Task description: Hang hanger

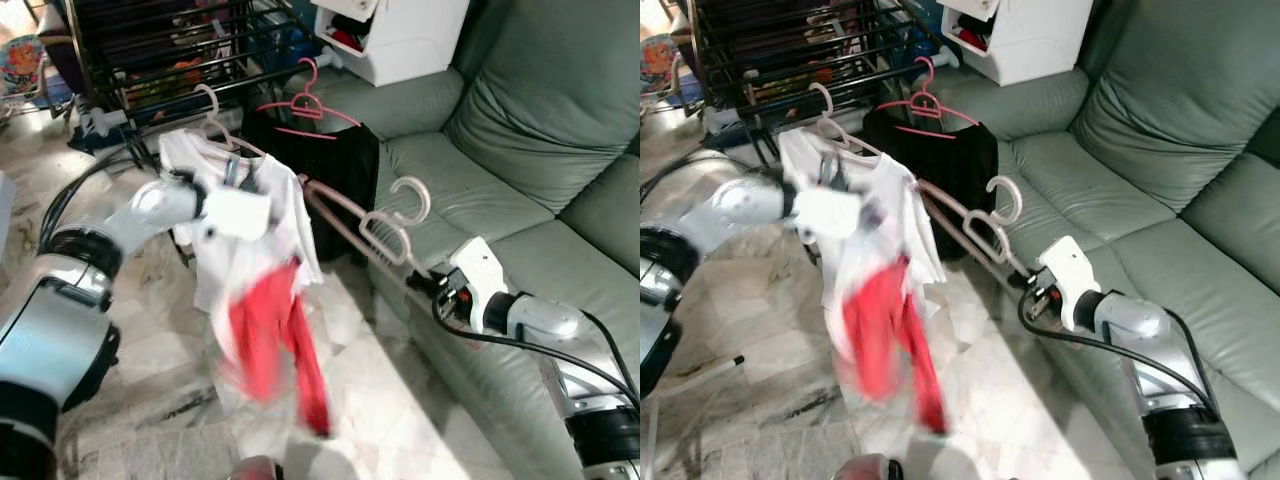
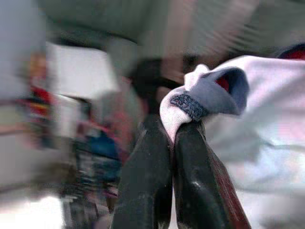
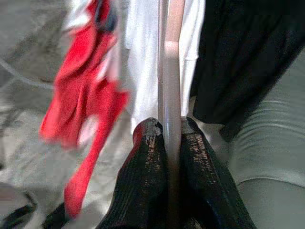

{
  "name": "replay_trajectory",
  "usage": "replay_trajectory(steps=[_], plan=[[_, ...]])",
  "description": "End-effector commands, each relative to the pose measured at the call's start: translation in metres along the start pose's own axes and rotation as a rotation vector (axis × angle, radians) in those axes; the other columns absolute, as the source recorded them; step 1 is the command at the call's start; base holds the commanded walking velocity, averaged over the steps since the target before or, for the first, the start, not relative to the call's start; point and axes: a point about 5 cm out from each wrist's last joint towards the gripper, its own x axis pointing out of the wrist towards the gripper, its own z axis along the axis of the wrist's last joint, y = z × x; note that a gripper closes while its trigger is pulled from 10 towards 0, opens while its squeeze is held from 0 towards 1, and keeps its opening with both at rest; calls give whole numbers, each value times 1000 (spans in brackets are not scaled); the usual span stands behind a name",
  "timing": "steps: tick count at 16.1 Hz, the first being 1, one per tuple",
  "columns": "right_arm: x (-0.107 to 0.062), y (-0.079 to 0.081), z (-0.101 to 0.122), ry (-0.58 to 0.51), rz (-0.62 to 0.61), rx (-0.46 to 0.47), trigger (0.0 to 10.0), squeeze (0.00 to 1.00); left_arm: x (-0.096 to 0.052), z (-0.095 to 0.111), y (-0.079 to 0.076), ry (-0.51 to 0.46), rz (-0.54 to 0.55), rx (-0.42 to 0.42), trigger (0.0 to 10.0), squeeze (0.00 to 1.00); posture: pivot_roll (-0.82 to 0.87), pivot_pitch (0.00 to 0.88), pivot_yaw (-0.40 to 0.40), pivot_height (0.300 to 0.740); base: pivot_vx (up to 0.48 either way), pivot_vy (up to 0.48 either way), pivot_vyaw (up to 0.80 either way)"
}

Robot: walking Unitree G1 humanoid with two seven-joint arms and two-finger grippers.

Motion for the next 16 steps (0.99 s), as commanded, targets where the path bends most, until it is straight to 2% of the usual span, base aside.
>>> replay_trajectory(steps=[1,2,4,9,10,12,14,16], plan=[[-2,6,6,-12,62,-12,10000,0,-4,1,13,-22,102,50,10000,0,-16,37,95,740,0,0,0],[-4,7,6,-7,78,-7,10000,0,-4,3,13,-32,107,68,10000,0,-16,37,95,740,0,0,0],[-17,6,7,8,148,8,10000,0,-2,3,2,-41,69,134,10000,0,-17,37,96,740,0,0,0],[-40,-14,18,39,127,-28,10000,0,-3,-6,-8,12,54,137,10000,0,-21,35,101,740,0,0,0],[-49,-20,26,52,131,-46,10000,0,-5,-15,-12,80,54,92,10000,0,-21,35,101,740,0,0,0],[-54,-22,27,72,149,-57,10000,0,-7,-22,-13,141,81,-3,10000,0,-31,34,97,740,0,0,0],[-57,-21,22,116,162,-67,10000,0,-7,-25,-14,159,102,-61,10000,0,-31,34,97,740,0,0,0],[-58,-23,19,134,143,-90,10000,0,-7,-26,-18,168,97,-83,10000,0,-30,35,94,740,0,0,0]])
